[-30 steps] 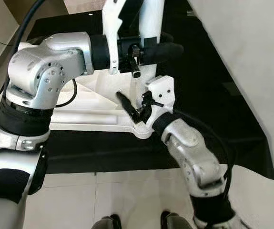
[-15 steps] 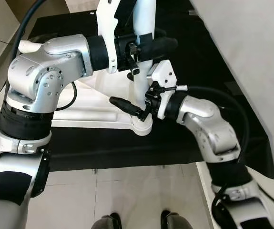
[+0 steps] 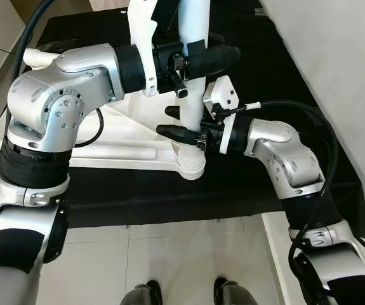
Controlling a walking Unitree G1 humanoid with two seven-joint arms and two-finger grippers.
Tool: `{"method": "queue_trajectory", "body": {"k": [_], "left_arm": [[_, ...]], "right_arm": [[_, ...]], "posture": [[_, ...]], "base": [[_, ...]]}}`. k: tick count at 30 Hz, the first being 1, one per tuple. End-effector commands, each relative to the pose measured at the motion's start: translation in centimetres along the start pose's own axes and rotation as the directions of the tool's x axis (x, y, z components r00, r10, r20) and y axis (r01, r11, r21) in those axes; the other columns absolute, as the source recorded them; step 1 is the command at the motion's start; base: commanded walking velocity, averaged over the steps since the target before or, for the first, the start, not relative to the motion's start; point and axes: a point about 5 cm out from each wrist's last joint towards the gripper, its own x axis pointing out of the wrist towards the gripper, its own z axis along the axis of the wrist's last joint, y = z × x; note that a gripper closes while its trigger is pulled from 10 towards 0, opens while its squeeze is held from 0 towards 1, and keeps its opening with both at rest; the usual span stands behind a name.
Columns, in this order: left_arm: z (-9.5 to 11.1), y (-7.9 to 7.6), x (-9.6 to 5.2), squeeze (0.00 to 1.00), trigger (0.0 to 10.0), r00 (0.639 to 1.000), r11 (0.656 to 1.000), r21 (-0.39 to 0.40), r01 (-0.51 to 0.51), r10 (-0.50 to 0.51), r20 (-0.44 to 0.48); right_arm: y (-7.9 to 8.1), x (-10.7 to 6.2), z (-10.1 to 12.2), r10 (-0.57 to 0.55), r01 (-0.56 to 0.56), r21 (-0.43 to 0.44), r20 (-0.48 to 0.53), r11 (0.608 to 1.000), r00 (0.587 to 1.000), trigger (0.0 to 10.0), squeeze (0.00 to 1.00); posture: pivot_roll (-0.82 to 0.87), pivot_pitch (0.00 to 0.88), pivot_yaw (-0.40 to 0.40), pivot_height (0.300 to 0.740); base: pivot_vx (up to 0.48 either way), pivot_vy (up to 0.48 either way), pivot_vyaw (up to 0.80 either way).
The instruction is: Building children table
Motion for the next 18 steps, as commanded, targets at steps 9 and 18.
{"method": "queue_trajectory", "body": {"k": [9, 18], "left_arm": [[-0.5, -0.3, 0.5, 1.0, 10.0, 1.0, 1.0, -0.01, -0.009, 0.009, 0.003], [0.6, -0.1, 0.3, 0.0, 10.0, 0.999, 0.999, -0.007, -0.035, 0.035, 0.032]], "right_arm": [[1.5, 1.1, -1.2, 0.071, -0.071, 0.044, -0.001, 0.997, 0.997, 0.0, 0.0], [4.7, -1.1, -5.4, -0.572, 0.589, 0.035, -0.201, 0.807, 0.796, 0.0, 0.0]], "posture": [[0.0, 0.238, 0.059, 0.74], [0.02, 0.241, 0.045, 0.74]], "base": [[0.0, 0.0, 0.0], [0.0, 0.0, 0.0]]}}
